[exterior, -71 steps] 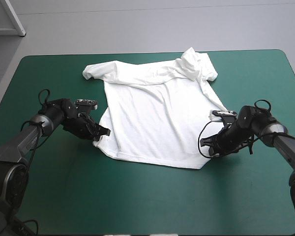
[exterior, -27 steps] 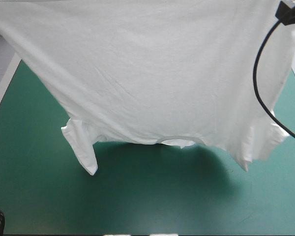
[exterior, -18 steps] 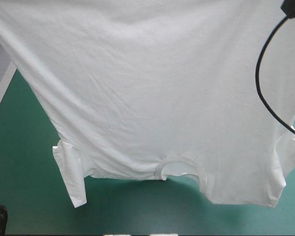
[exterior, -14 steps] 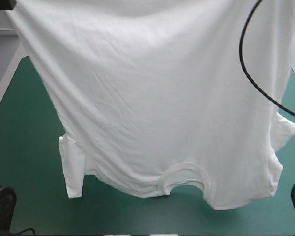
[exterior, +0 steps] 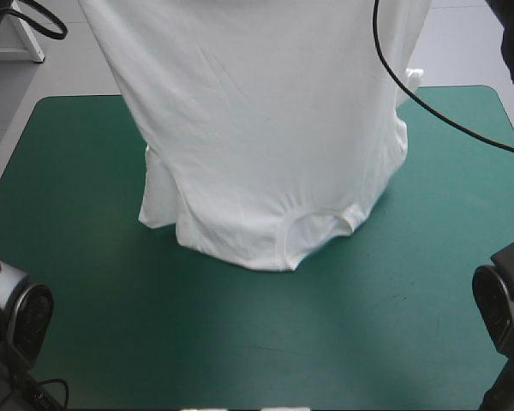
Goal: Fold the cloth
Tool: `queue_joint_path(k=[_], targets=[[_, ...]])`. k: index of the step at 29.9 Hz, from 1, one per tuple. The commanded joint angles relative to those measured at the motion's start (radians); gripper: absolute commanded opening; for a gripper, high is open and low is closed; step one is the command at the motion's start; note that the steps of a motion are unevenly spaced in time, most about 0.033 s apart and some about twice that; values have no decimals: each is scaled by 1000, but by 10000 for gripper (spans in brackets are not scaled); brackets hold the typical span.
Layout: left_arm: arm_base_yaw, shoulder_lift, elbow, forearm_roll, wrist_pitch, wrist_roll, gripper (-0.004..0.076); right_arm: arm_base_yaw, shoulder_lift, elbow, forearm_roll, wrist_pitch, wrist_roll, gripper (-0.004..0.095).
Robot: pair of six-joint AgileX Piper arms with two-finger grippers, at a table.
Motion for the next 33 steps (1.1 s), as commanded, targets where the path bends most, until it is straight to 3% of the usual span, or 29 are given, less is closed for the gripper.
queue_joint_path(k=[1, 6, 15, 20, 24, 28, 33], targets=[[-3, -77, -21, 16, -124, 3, -8, -1, -62, -46, -3, -125, -8, -15], [-3, -71, -21, 30, -122, 16, -8, -1, -53, -52, -17, -69, -8, -15], [-3, 116, -20, -52, 23, 37, -8, -1, 118, -52, -216, 303, 147, -15], [-3, 260, -20, -54, 107, 37, -8, -1, 280, -52, -224, 470, 162, -15], [-3, 373, -20, -54, 268, 37, -8, -1, 386, -52, -214, 607, 166, -15], [-3, 447, -13, -56, 421, 14, -8, -9, 428, 14, -150, 624, 149, -15], [-3, 436, 95, -53, 492, -9, -8, -13, 372, 218, -89, 625, 78, -15]])
